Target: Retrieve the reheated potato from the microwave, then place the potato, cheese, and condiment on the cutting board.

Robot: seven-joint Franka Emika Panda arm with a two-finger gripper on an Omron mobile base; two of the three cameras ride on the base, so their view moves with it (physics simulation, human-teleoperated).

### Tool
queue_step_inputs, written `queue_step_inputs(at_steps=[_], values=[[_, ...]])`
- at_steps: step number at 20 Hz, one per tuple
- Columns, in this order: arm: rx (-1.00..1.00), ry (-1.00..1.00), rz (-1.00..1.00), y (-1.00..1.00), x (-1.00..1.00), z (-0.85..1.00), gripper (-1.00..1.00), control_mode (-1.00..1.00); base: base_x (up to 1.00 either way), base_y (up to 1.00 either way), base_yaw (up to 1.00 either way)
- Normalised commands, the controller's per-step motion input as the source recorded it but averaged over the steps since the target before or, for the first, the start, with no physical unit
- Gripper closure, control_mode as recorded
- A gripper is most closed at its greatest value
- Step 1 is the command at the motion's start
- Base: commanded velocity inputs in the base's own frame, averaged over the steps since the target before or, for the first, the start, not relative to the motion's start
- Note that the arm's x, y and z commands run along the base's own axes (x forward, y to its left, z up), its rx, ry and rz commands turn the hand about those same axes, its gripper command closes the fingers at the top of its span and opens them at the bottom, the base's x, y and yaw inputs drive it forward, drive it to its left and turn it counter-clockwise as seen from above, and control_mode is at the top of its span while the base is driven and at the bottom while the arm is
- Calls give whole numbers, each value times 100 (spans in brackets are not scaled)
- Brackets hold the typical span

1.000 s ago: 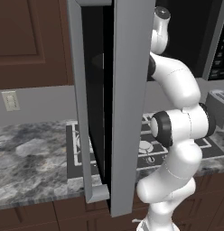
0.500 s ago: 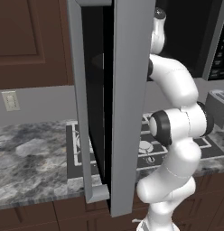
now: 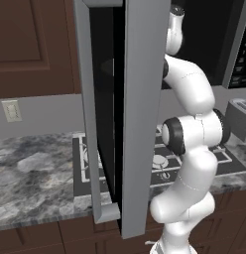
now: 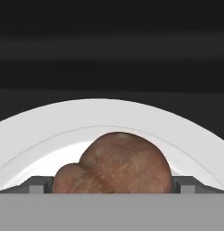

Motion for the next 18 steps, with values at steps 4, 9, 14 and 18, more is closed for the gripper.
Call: queue_step_inputs(at_steps=[4,9,14,18], values=[[7,6,0,9,2,-40,-100,-100,0,0,0],[4,3,0,12,-1,-42,100,-100,0,0,0],[0,1,-1,20,-7,-49,100,-100,0,0,0],[4,0,-1,13,-7,-42,100,-100,0,0,0]])
